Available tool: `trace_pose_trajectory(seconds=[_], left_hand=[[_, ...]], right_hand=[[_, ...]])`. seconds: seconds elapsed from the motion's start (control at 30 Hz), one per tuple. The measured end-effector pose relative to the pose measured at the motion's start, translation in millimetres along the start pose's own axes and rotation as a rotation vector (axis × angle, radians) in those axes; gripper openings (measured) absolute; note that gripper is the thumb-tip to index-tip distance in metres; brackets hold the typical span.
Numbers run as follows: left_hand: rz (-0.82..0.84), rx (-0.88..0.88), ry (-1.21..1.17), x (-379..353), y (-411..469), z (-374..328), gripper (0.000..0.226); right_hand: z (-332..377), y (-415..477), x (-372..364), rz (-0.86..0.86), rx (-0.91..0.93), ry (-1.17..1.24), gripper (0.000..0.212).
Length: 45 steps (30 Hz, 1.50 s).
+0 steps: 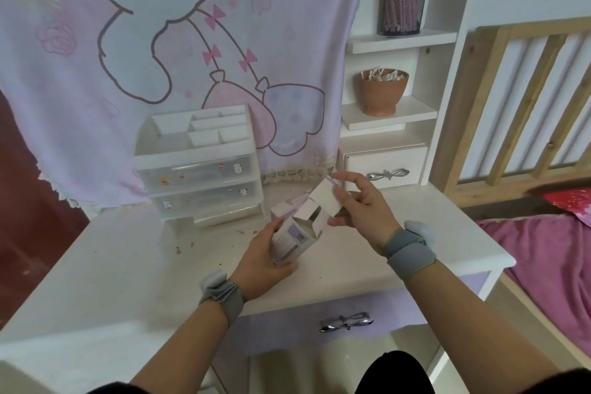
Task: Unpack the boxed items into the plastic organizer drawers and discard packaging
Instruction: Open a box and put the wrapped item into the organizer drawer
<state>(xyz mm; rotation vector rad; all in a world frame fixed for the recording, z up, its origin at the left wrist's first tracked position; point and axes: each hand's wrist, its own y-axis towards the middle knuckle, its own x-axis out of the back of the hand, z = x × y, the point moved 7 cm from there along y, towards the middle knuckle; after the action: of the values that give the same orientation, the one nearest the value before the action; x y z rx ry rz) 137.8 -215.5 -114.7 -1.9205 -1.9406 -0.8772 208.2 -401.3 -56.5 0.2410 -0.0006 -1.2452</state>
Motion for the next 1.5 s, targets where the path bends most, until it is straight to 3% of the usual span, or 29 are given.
trace_pose_trajectory(seconds=[0.1,0.27,0.47,0.6,0.67,0.77,0.83,0.9,1.0,1.07,1.17,1.23,1.5], left_hand=[[-0.019,0.025,-0.063,10.1,2.6,-2.9,0.071],[-0.217,0.026,-0.39,41.9,9.6,-33.8,0.04],[-0.217,0.002,-0.229,60.7,15.6,-45.3,0.043],[-0.383,0.023,-0.216,73.8,11.9,-40.5,0.02],[-0.417,0.024,-0.18,75.9,9.4,-40.8,0.001],[-0.418,0.05,-0.21,71.9,6.9,-40.0,0.02],[-0.395,0.09,-0.293,67.1,7.6,-39.4,0.024],[-0.37,0.156,-0.431,60.1,8.7,-37.2,0.024],[-0.348,0.218,-0.557,52.8,9.8,-35.0,0.022],[-0.338,0.237,-0.588,50.2,9.1,-34.6,0.02],[-0.317,0.264,-0.623,45.3,8.4,-33.1,0.019],[-0.296,0.272,-0.638,41.9,7.7,-32.7,0.021],[-0.241,0.244,-0.674,29.7,4.3,-34.4,0.022]], right_hand=[[-0.5,1.6,-2.8,-0.017,0.0,-0.017,0.017],[-4.0,4.3,-14.7,-0.005,-0.051,0.039,0.016],[-1.7,4.5,-26.5,0.006,-0.083,0.087,0.025],[-0.8,4.4,-23.8,-0.038,-0.103,0.049,0.025],[2.3,4.0,-20.4,-0.091,-0.027,-0.177,0.025],[19.0,-1.8,-15.5,-0.204,0.205,-0.773,0.026],[30.4,-7.7,-22.4,-0.167,0.328,-0.926,0.03],[36.5,-13.5,-36.0,0.014,0.417,-0.909,0.033],[33.7,-22.7,-48.4,0.214,0.38,-0.923,0.026],[34.1,-25.9,-45.5,0.213,0.345,-0.828,0.023],[33.6,-27.8,-33.7,0.163,0.294,-0.677,0.034],[31.3,-27.1,-26.0,0.099,0.286,-0.728,0.038],[25.0,-35.8,-13.7,-0.035,0.222,-0.841,0.016]])
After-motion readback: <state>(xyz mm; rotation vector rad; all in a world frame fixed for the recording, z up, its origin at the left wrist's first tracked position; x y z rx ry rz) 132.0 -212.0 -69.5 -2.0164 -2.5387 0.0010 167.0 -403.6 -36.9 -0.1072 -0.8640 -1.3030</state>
